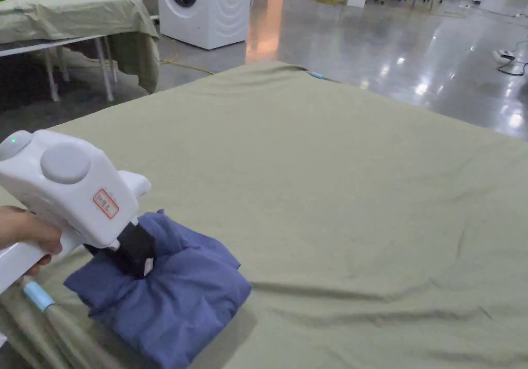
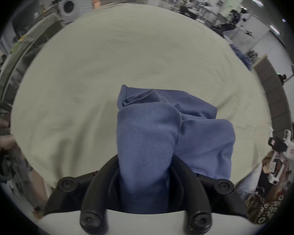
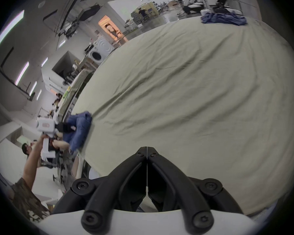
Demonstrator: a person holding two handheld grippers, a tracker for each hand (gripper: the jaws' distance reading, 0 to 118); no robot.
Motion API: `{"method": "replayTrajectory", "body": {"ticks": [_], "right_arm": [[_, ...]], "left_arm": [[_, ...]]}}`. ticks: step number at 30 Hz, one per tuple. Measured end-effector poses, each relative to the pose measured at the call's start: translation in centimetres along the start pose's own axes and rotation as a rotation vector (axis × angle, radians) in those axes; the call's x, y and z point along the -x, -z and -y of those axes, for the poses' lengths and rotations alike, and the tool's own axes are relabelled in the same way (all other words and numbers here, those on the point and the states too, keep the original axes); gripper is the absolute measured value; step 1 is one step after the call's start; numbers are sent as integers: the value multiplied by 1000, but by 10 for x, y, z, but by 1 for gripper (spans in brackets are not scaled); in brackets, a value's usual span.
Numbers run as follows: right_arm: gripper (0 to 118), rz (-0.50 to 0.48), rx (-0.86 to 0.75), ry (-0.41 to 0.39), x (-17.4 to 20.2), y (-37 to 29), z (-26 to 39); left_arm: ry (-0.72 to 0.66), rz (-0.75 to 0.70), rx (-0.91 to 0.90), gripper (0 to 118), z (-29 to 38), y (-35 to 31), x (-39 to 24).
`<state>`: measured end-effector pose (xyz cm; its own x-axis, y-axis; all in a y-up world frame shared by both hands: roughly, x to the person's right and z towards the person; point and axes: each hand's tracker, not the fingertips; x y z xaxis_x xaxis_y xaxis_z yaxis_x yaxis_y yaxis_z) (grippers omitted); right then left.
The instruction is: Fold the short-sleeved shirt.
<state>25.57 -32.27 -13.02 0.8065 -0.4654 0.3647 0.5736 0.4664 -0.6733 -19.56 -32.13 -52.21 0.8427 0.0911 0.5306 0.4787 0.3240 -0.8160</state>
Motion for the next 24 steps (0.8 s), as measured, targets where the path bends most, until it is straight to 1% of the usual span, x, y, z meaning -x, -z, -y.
{"method": "replayTrajectory", "body": {"ticks": [2,5,7,8,10,11,12,13,14,15,17,18,19,21,22,23,24], "right_arm": [[2,5,39,-52,15,7,-2],[2,-6,58,-72,28,16,-5],[2,6,67,-85,32,20,-7],[2,18,70,-94,34,22,-8],[2,36,73,-105,35,23,-8],[2,36,73,-105,34,23,-8],[2,33,75,-101,33,23,-9],[2,24,76,-91,31,23,-9],[2,10,75,-81,28,23,-9],[2,-1,73,-78,28,22,-10],[2,-25,69,-85,28,18,-10],[2,-36,60,-94,27,16,-10],[2,-46,56,-103,27,14,-9],[2,-70,44,-114,26,10,-8],[2,-85,39,-114,24,8,-6],[2,-96,31,-115,22,6,-3],[2,-105,24,-115,19,4,-1]], "left_arm": [[6,-85,-5,30,-7,-3,22],[20,-225,-15,30,-16,-2,51],[9,-292,22,30,-21,5,62],[9,-309,28,30,-22,8,67],[10,-257,9,31,-26,22,84],[10,-251,-9,37,-22,26,84],[31,-254,-53,48,-16,29,84],[47,-280,-97,61,-9,26,83],[46,-321,-139,79,-1,21,86],[17,-345,-155,80,3,11,91],[-73,-275,-178,80,15,-28,99],[-135,-290,-218,80,21,-51,103],[-189,-336,-290,79,28,-74,104],[-254,-416,-454,78,46,-118,97],[-283,-409,-525,78,58,-136,85],[-295,-371,-585,68,70,-150,73],[-287,-309,-620,40,82,-156,59]]}}
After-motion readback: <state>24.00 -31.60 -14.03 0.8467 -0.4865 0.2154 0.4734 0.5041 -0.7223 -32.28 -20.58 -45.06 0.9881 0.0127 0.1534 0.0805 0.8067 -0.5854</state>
